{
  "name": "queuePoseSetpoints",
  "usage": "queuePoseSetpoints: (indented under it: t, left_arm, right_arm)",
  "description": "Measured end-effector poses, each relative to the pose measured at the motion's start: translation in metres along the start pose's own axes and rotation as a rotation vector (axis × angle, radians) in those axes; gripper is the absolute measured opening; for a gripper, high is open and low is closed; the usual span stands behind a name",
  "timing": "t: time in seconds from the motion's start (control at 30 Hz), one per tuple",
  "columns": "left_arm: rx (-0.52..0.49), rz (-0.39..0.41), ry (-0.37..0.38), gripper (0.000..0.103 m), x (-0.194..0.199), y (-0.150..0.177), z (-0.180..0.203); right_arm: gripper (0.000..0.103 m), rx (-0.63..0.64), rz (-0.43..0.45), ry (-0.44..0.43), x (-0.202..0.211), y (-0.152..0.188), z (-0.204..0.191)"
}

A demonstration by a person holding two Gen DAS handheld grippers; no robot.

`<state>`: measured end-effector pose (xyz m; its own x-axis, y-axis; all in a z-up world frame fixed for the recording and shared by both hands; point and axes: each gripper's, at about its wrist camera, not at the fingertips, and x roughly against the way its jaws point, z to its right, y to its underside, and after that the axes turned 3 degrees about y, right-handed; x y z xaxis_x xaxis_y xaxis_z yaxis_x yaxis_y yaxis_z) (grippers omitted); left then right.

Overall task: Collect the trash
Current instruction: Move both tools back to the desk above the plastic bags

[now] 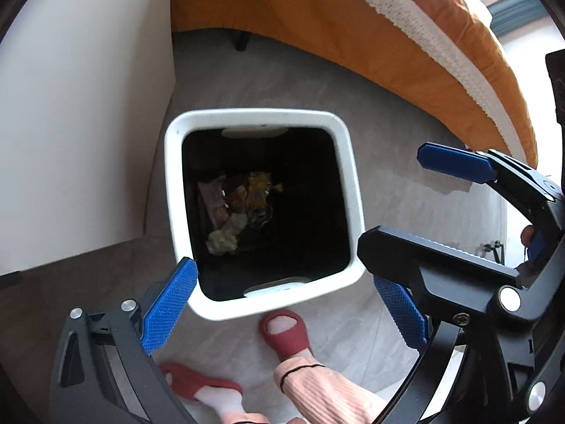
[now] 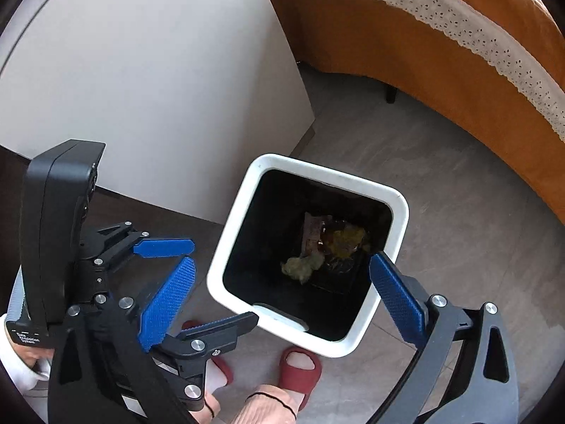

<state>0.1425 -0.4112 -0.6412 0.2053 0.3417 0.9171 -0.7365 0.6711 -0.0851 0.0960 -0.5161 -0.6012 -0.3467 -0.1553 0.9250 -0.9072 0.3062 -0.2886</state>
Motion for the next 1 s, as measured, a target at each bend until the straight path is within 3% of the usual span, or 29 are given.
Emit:
queuePoseSetpoints:
  t: [0.17,0.4,0.57,0.7,0.83,1.0]
  left_arm:
    - [-0.014,0.028,-0.006,0.098,0.021,-0.012,0.011]
    - [-0.032,0.097,-0.020,0.098,0.088,-0.020,0.038]
    - [-0.050,0.181,-0.029,0.098,0.161,-0.020,0.075]
    - [-0.071,0.281,-0.043,0.098,0.230,-0.012,0.107]
    - [-0.071,0.382,-0.043,0.098,0.304,0.005,0.134]
    - [-0.031,0.512,-0.100,0.098,0.383,0.038,0.144]
  right_arm:
    - [0.099,-0.003,0.027,0.013,0.028,-0.009,-0.002]
    - [0.099,-0.025,0.091,0.034,0.097,-0.021,-0.011]
    - [0.099,-0.007,0.187,0.049,0.180,-0.030,-0.030]
    - [0.099,0.043,0.315,0.057,0.264,-0.037,-0.055]
    - [0.099,0.086,0.414,0.033,0.324,-0.044,-0.080]
    - [0.099,0.163,0.506,-0.027,0.378,-0.050,-0.118]
